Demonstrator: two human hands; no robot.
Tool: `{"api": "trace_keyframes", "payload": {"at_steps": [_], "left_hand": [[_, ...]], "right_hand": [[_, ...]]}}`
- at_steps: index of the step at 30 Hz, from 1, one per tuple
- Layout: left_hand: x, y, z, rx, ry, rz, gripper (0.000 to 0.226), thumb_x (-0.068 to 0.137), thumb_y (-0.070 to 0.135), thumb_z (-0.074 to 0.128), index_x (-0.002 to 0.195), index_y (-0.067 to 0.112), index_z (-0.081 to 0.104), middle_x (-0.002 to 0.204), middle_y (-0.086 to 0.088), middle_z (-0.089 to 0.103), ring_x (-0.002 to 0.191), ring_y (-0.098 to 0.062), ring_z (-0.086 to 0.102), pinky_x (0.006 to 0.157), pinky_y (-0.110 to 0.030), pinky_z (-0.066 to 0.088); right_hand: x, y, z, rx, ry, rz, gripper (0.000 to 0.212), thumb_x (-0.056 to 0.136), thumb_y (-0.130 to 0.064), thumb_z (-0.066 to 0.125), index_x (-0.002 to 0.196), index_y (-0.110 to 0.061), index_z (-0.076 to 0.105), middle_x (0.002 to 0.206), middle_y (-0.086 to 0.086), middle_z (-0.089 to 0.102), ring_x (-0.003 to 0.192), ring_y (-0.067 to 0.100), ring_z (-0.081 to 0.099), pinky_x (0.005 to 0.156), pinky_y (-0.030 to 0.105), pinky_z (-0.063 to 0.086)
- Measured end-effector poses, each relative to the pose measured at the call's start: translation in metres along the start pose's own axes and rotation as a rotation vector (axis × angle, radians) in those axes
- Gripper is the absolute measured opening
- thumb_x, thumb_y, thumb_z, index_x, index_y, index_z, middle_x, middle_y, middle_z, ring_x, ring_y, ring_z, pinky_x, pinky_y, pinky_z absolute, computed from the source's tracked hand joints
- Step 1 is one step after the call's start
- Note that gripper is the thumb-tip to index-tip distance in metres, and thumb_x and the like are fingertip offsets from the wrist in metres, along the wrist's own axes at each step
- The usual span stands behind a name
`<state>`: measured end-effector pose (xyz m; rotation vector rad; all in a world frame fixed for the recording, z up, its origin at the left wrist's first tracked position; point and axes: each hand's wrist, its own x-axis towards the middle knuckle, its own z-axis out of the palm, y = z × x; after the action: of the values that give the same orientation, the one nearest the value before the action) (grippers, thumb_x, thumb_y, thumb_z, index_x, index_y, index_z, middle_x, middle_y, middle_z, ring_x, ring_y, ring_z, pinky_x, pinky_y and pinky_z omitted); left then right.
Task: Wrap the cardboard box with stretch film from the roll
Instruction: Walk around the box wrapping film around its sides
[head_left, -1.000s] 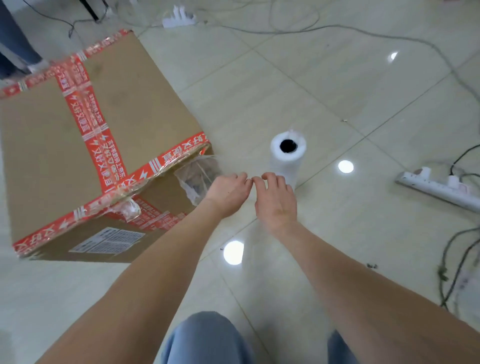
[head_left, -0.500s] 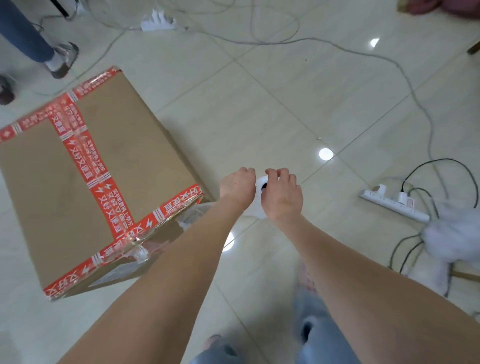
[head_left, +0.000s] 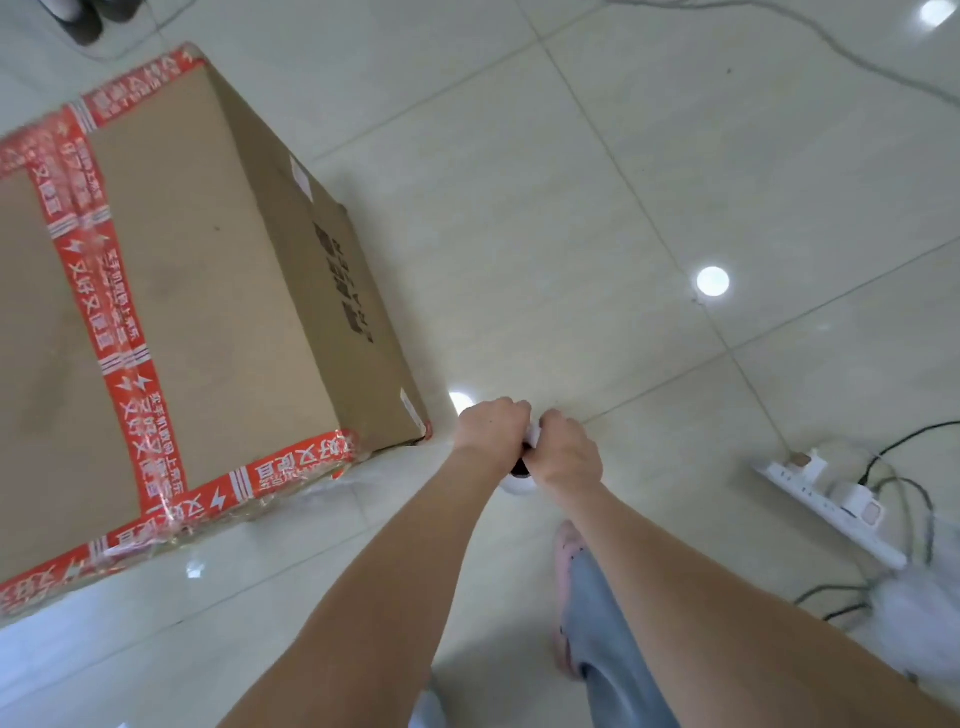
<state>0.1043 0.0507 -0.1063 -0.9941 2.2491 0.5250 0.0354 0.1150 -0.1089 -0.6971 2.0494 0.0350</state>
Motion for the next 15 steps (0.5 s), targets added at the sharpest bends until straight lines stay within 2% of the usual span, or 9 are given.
{"api": "trace_keyframes", "payload": {"at_steps": [4, 8, 11, 15], "left_hand": [[0.007, -0.008, -0.01, -0.088, 0.039, -0.055, 0.015, 0.086, 0.016, 0.049, 0.1, 0.011, 0.051, 0.101, -0.007, 0.054, 0.091, -0.028, 0.06, 0.062, -0.031, 0.035], [0.015, -0.029, -0.026, -0.267, 0.103, -0.178, 0.006, 0.084, 0.012, 0.048, 0.086, 0.016, 0.043, 0.085, -0.003, 0.047, 0.084, -0.029, 0.056, 0.06, -0.033, 0.035], [0.025, -0.046, -0.04, -0.349, 0.185, -0.264, 0.007, 0.084, 0.011, 0.048, 0.091, 0.012, 0.05, 0.092, -0.008, 0.055, 0.077, -0.029, 0.052, 0.058, -0.032, 0.035], [0.049, -0.069, -0.062, -0.493, 0.267, -0.384, 0.017, 0.083, 0.01, 0.047, 0.099, 0.011, 0.055, 0.092, -0.01, 0.059, 0.082, -0.033, 0.059, 0.057, -0.031, 0.041]], "right_hand": [[0.009, -0.018, -0.013, -0.123, 0.068, -0.092, 0.022, 0.09, -0.025, 0.05, 0.109, -0.013, 0.052, 0.108, 0.008, 0.054, 0.091, 0.028, 0.057, 0.066, 0.031, 0.037], [0.025, -0.046, -0.025, -0.213, 0.132, -0.211, 0.022, 0.09, -0.02, 0.047, 0.11, -0.015, 0.054, 0.106, 0.008, 0.053, 0.089, 0.03, 0.057, 0.064, 0.032, 0.035], [0.042, -0.071, -0.035, -0.296, 0.191, -0.319, 0.021, 0.09, -0.016, 0.045, 0.109, -0.014, 0.054, 0.107, 0.01, 0.054, 0.095, 0.033, 0.059, 0.065, 0.033, 0.035], [0.069, -0.104, -0.049, -0.272, 0.302, -0.366, 0.019, 0.09, -0.012, 0.044, 0.106, -0.013, 0.054, 0.107, 0.008, 0.057, 0.094, 0.033, 0.061, 0.066, 0.033, 0.036]]}}
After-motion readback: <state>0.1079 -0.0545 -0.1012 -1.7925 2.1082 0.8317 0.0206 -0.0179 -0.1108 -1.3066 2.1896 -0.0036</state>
